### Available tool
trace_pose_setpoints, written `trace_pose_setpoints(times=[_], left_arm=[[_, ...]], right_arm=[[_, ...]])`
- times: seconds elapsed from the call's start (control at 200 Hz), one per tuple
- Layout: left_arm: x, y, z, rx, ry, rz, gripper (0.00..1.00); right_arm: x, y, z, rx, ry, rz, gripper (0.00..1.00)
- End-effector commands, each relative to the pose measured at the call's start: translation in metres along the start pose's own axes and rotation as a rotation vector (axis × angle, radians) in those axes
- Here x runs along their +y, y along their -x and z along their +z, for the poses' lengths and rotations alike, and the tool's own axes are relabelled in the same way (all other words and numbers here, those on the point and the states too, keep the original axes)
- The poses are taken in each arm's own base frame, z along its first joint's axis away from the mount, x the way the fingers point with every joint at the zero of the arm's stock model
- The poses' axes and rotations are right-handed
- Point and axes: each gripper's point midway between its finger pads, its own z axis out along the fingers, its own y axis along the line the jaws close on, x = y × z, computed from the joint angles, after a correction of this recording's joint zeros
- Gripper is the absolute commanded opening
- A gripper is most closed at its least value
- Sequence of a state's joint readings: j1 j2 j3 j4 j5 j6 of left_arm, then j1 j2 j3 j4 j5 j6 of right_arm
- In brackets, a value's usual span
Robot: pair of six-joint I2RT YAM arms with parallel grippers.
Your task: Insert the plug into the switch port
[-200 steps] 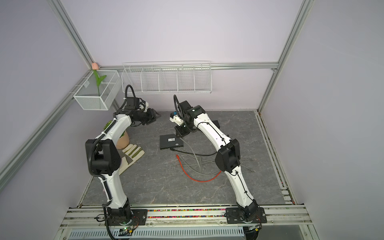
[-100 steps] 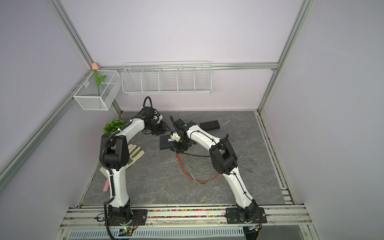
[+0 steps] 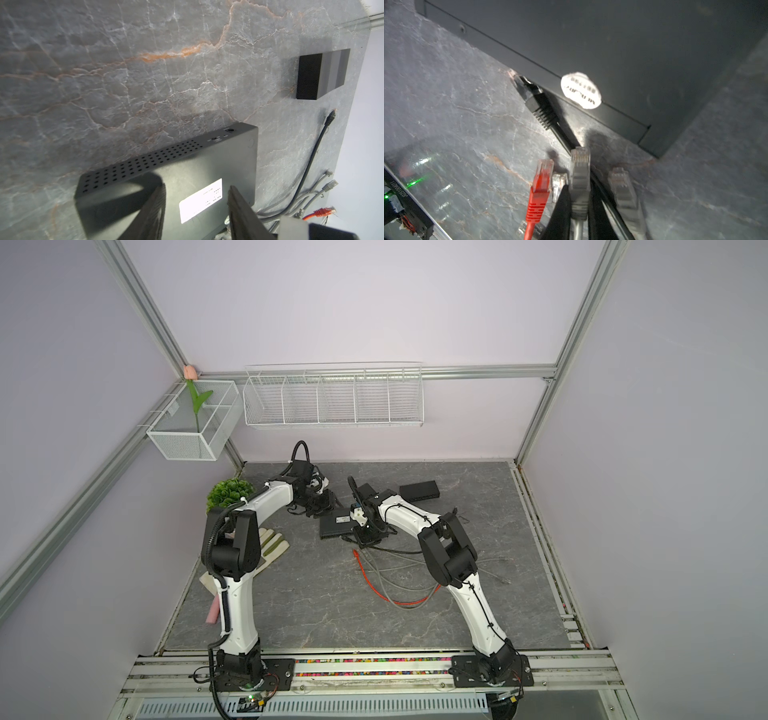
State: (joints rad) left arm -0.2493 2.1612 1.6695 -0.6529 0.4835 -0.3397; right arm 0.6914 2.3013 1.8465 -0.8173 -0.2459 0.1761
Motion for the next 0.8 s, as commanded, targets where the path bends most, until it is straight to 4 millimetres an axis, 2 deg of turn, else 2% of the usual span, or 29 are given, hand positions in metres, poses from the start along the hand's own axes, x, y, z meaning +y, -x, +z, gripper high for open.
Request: trace_pose_setpoints(times=[0.0,0.15,0.25,0.36,0.48,0.57,0.72,0.795], left_arm=[[0.009,-0.009,0.012,0.033,0.007,-0.017,0.47],[0.010,-0.016,0.016,0.057,-0.001,-0.024,0.46],[0.014,-0.020,0.017,0.063,0.014,-0.028,0.46],[0.015,-0.021,0.015,0.061,0.021,-0.023,0.46],[0.015,-0.020,0.013,0.061,0.026,-0.016,0.46],[0.017,-0.019,0.011,0.059,0.039,-0.013,0.46],[0.021,-0.011,0.001,0.027,0.040,-0.043,0.46],[0.022,-0.003,-0.007,-0.005,0.008,-0.078,0.46]], right_arm=[[-0.052,-0.035,0.019,0.105,-0.125,0.103,0.07],[-0.084,-0.040,0.007,0.106,-0.168,0.151,0.07],[-0.089,-0.034,-0.001,0.087,-0.164,0.138,0.07],[-0.076,-0.020,-0.013,0.061,-0.182,0.066,0.07],[-0.049,0.001,-0.029,0.018,-0.209,-0.031,0.07],[-0.037,0.004,-0.043,0.028,-0.218,-0.053,0.07],[-0.023,0.017,-0.083,-0.024,-0.274,-0.135,0.07],[-0.005,0.023,-0.105,-0.061,-0.289,-0.199,0.07]])
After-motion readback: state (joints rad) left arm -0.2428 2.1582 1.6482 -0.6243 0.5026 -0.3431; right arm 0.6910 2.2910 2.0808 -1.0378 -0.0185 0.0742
